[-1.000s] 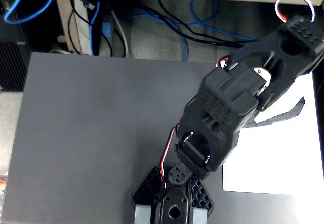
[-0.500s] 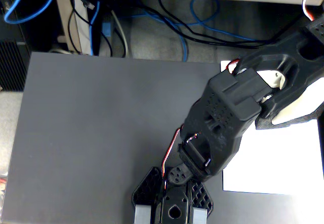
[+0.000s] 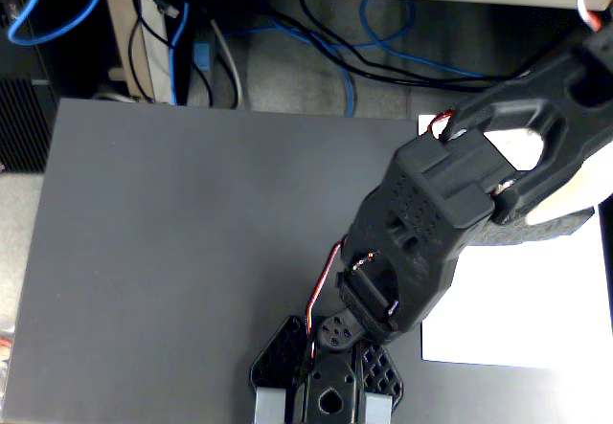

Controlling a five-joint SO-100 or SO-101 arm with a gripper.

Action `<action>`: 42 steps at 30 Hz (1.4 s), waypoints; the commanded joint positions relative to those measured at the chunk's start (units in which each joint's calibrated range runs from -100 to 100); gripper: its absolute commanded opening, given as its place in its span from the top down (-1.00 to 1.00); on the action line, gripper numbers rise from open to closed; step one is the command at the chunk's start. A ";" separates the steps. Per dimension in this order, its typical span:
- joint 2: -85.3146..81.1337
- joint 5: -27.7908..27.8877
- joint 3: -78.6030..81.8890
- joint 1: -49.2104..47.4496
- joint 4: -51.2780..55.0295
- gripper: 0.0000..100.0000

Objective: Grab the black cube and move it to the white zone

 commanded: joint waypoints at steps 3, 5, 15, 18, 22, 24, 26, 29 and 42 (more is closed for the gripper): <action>-1.04 -0.92 -17.86 -0.21 7.44 0.35; -2.22 -0.97 -17.95 -1.53 7.36 0.36; -35.15 -22.55 -16.78 -34.42 7.36 0.36; -35.82 -25.90 -12.33 -39.87 7.36 0.36; -35.99 -33.40 -10.88 -45.46 6.93 0.36; -36.07 -36.33 -10.88 -47.30 6.59 0.36; -40.44 -37.95 -10.79 -47.15 6.76 0.36; -58.50 -39.68 -1.64 -47.45 6.93 0.36; -77.23 -45.34 62.73 -46.86 -30.89 0.37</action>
